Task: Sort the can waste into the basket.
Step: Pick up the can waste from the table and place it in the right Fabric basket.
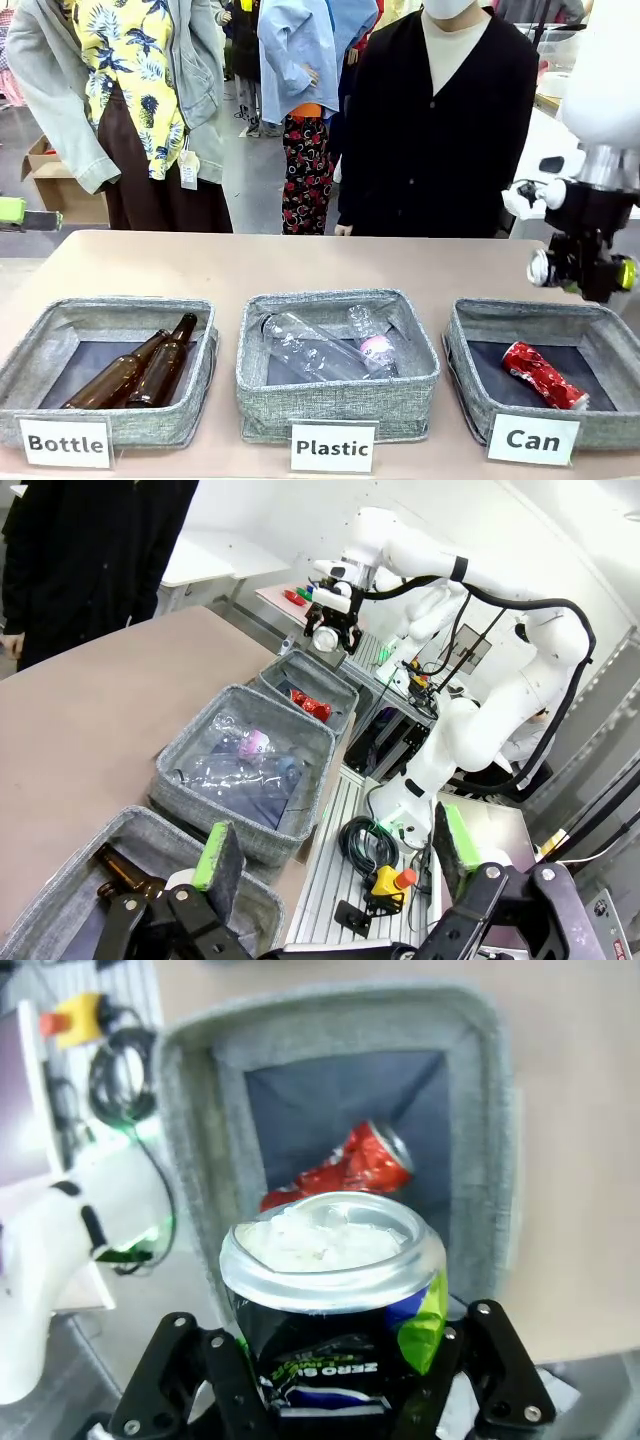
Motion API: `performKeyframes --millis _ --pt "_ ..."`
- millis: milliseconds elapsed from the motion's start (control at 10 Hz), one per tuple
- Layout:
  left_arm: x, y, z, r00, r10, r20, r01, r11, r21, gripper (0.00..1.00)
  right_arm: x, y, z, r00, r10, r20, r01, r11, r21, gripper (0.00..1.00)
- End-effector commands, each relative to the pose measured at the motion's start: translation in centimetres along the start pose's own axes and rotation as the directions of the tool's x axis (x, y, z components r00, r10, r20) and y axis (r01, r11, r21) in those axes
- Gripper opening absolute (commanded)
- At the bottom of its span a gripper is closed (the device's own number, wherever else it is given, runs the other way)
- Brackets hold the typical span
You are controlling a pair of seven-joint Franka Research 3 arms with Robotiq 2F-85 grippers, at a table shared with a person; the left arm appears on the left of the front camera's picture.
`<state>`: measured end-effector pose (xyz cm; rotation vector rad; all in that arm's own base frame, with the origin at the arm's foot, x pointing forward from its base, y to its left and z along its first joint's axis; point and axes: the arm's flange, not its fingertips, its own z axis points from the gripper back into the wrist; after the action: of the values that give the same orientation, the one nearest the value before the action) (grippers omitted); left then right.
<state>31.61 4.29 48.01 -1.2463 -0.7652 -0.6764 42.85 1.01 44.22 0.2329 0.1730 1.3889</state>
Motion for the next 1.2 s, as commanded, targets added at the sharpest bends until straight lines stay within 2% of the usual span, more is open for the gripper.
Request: performKeyframes --millis 0,100,200,300,400,500,700,800,900,1100 --pt "0.0 -0.2 0.2 1.0 -0.01 0.004 0.01 1.0 -0.012 1.0 0.2 0.2 -0.8 0.999 0.033 0.032 -0.032 0.999 -0.012 0.0" --pt "0.0 -0.2 0.2 1.0 -0.01 0.004 0.01 1.0 -0.012 1.0 0.0 0.3 -0.8 0.999 0.031 0.033 -0.03 0.999 -0.012 0.0" --pt "0.0 -0.2 0.2 1.0 -0.01 0.004 0.01 1.0 -0.012 1.0 0.0 0.3 -0.8 0.999 0.034 0.041 -0.033 0.999 -0.025 0.08" --pt "0.0 -0.2 0.2 1.0 -0.01 0.004 0.01 1.0 -0.012 1.0 0.0 0.3 -0.8 0.998 0.036 0.047 -0.034 0.999 -0.038 0.59" --pt "0.0 -0.2 0.2 1.0 -0.01 0.004 0.01 1.0 -0.012 1.0 0.1 0.4 -0.7 0.998 0.038 0.04 -0.037 0.998 -0.045 0.66" --pt "0.0 -0.2 0.2 1.0 -0.01 0.004 0.01 1.0 -0.012 1.0 0.3 0.5 -0.7 0.999 0.034 0.033 -0.032 0.998 -0.047 1.0" --pt "0.0 -0.2 0.2 1.0 -0.01 0.004 0.01 1.0 -0.012 1.0 0.3 0.5 -0.7 0.999 0.006 0.043 -0.004 0.999 -0.05 1.0" --pt "0.0 -0.2 0.2 1.0 -0.01 0.004 0.01 1.0 -0.012 1.0 0.3 0.6 -0.7 0.999 -0.003 0.047 0.006 0.998 -0.057 0.92" --pt "0.0 -0.2 0.2 1.0 -0.01 0.004 0.01 1.0 -0.012 1.0 0.4 0.8 -0.7 0.999 -0.029 0.044 0.032 0.998 -0.063 1.0" --pt "0.0 -0.2 0.2 1.0 -0.01 0.004 0.01 1.0 -0.012 1.0 0.5 1.2 -0.5 0.999 -0.021 0.042 0.024 0.997 -0.072 1.0"
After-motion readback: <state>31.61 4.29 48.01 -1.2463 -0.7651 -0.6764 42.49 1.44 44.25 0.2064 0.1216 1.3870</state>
